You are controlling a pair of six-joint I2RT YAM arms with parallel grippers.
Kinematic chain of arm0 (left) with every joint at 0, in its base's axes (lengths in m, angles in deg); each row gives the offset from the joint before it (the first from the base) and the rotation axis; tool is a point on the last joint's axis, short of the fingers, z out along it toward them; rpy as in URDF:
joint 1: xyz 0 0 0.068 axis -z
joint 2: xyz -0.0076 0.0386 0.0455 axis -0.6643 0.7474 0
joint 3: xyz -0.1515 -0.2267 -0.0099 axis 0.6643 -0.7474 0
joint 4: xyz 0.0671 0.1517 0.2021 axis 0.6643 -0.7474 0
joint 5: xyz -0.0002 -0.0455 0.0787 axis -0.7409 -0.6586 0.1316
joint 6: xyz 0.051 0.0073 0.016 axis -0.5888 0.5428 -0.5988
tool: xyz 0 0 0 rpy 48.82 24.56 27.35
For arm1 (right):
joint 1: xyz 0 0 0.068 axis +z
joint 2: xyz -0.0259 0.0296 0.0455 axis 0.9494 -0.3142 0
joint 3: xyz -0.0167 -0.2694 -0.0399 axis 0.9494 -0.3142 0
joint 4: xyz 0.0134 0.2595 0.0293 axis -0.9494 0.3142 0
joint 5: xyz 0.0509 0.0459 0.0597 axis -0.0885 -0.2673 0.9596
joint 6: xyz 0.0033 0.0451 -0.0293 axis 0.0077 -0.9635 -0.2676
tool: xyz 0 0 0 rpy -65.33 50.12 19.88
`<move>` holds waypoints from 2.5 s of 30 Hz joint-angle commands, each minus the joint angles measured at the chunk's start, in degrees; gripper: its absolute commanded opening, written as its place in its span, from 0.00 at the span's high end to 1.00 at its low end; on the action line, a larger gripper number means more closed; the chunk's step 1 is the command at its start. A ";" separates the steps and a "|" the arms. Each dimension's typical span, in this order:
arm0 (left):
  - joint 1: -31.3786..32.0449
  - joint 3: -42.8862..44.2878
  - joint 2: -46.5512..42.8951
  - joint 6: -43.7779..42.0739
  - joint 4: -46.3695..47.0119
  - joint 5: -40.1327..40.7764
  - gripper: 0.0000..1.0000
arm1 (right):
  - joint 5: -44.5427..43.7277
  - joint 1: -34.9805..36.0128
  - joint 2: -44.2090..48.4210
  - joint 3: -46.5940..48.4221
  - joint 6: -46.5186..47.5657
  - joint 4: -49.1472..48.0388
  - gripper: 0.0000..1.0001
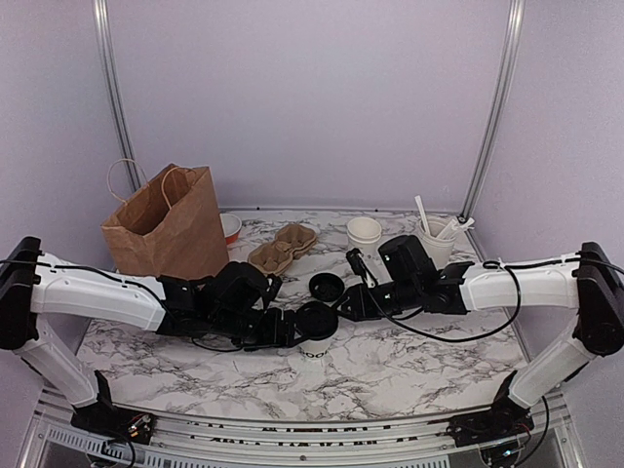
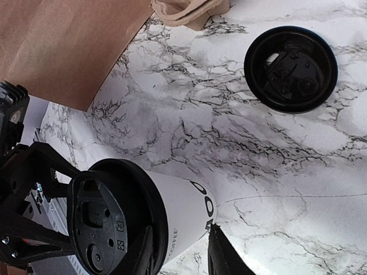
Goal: Pack the takeout coffee
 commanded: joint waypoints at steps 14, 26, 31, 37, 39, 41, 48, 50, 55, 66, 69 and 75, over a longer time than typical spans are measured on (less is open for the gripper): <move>-0.78 8.44 -1.59 -5.88 -12.60 3.23 0.22 | -7.10 2.91 1.58 7.32 -0.73 9.13 0.69; -1.18 11.05 -5.98 -7.54 -16.48 7.79 0.21 | -13.89 5.06 1.47 14.25 4.07 15.41 0.55; -3.33 9.78 -9.98 -6.65 -19.74 15.38 0.21 | -17.94 9.19 -0.26 17.82 7.50 20.52 0.34; -5.83 7.57 -13.22 -5.91 -20.12 18.41 0.21 | -22.96 13.56 -3.94 21.77 9.17 26.70 0.20; -6.25 7.38 -13.41 -6.06 -20.10 18.39 0.21 | -25.31 14.79 -5.35 23.34 9.30 28.61 0.18; -6.47 7.40 -13.36 -6.16 -20.16 18.29 0.21 | -26.74 15.69 -6.60 24.77 9.32 29.94 0.17; -6.68 7.11 -13.44 -6.59 -20.00 18.17 0.20 | -28.89 17.04 -10.03 28.39 9.57 32.56 0.16; -6.72 6.94 -13.50 -6.77 -19.81 17.89 0.20 | -28.89 17.20 -10.43 28.85 9.61 32.60 0.16; -6.88 6.49 -13.34 -7.10 -18.99 16.46 0.20 | -29.23 17.22 -10.88 29.77 8.93 32.88 0.16; -6.80 5.79 -13.09 -7.32 -17.64 14.43 0.20 | -0.84 8.04 2.91 14.82 3.37 9.94 0.82; -6.85 5.62 -12.87 -7.45 -16.93 13.52 0.20 | 8.85 4.49 5.53 8.68 -1.78 0.18 1.00; -6.80 5.69 -12.23 -7.49 -16.12 12.11 0.20 | 22.88 0.38 5.27 -0.58 -13.29 -20.98 1.00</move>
